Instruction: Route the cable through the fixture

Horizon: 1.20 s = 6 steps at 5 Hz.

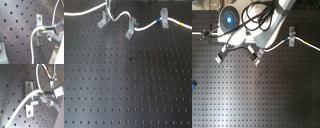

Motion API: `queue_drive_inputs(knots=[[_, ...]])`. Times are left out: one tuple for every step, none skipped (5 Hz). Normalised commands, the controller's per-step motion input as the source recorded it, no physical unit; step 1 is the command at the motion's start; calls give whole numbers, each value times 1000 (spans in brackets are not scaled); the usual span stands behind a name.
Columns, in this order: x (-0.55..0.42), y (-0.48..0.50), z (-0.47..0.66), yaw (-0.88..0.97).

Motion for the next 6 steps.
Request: queue_drive_inputs(knots=[[-200, 47, -1, -40], [-41, 81, 36, 0], [-104, 167, -7, 91], [-92, 258, -2, 331], [-11, 209, 69, 320], [-69, 64, 158, 309]])
